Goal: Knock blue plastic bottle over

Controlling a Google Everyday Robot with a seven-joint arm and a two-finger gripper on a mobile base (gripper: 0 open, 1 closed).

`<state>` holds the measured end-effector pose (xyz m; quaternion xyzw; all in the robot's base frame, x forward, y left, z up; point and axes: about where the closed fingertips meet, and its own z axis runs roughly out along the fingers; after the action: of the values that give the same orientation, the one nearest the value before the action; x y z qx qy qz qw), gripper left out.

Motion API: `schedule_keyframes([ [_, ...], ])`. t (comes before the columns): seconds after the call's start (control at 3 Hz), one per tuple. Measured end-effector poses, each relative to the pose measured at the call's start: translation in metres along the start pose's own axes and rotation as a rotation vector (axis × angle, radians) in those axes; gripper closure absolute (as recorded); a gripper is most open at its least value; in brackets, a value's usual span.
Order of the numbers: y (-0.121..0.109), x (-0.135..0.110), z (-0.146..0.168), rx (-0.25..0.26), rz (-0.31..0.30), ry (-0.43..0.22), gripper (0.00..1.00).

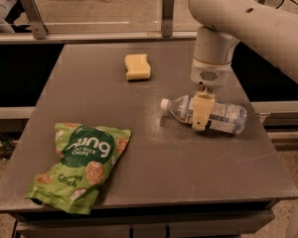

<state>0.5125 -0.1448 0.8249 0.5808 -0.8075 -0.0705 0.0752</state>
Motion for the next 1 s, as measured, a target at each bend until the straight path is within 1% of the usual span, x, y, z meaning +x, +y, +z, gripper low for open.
schedule_keyframes([
  [1.0, -0.0004, 0.0012, -0.0005, 0.000, 0.003, 0.001, 0.55],
])
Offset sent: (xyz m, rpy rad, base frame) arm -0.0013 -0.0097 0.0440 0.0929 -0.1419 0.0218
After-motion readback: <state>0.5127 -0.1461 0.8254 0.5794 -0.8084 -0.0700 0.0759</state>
